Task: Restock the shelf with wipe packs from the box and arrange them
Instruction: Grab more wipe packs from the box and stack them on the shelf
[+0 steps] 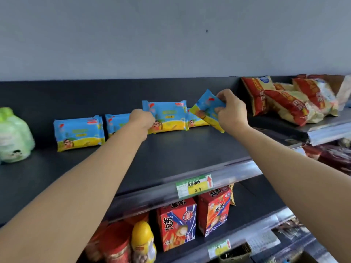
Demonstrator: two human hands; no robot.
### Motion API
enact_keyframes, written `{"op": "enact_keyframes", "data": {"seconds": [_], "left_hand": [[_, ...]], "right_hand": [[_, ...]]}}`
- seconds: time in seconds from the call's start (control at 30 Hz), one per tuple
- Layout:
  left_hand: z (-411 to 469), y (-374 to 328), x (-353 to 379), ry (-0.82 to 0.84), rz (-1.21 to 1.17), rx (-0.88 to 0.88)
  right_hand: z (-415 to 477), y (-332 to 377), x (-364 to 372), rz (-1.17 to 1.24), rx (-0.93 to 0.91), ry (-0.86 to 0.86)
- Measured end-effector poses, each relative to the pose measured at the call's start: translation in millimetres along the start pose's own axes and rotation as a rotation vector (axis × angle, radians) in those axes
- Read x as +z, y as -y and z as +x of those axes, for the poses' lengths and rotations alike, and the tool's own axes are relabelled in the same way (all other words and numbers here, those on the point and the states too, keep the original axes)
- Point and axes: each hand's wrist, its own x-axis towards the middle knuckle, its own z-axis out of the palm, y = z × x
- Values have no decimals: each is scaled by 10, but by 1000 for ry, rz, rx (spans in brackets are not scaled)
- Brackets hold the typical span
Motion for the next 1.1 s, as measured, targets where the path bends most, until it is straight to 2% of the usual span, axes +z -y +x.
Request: {"op": "enact_keyframes", "data": {"seconds": [0.2, 0.43, 0.57, 0.73, 0.87, 1.1], "left_hand": [[232, 27, 173, -50, 48, -72], [506, 111, 548, -106, 213, -108], [635, 252, 641, -124, 229, -175], [785, 345, 694, -175, 137, -238], [843, 369, 719, -188, 232, -210], [921, 417, 815, -256, 359, -134]], "right_hand": [[424, -248, 250, -55, -81, 140], [893, -566, 575, -125, -169, 318], [1045, -745, 815, -116, -199, 417], [1200, -889, 1067, -80, -193, 517], [1244, -881, 1193, -62, -227, 505], [1252, -1059, 1218, -133, -300, 383]]}}
